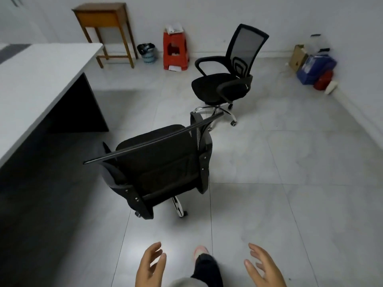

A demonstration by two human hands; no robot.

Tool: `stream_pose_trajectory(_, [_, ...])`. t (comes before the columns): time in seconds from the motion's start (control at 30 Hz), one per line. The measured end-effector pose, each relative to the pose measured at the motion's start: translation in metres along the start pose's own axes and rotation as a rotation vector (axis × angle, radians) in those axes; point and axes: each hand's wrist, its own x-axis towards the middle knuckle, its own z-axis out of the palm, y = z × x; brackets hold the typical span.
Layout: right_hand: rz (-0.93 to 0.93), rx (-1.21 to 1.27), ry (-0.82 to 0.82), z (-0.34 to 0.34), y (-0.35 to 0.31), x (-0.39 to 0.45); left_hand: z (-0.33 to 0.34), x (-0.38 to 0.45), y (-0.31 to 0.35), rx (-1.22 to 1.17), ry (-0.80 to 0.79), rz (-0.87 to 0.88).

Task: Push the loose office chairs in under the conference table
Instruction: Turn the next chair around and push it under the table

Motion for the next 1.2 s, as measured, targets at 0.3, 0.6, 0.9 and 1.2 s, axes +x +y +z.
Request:
stream_pose_trajectory(0.3, [-0.331, -0.134, -0.094, -0.033, -0.099, 0.164, 0.052, 0.087, 0.081, -0.076, 0.138, 0.117])
stream_pose_trajectory(0.6, [-1.188, -0.639, -0.059, 0.033, -0.227, 0.282, 0.057, 0.131, 0.150, 0.450, 0.626, 0.581])
stream_pose_trajectory(0.9, [-1.527, -0.633, -0.221, 0.038, -0.229, 0.348, 0.075, 0.169, 0.157, 1.103, 0.885, 0.199])
stream_pose_trajectory(1.2, [-1.800, -0.562, -0.316, -0.022, -0.214, 0.444, 0.187, 0.143, 0.152, 1.150, 0.929, 0.373])
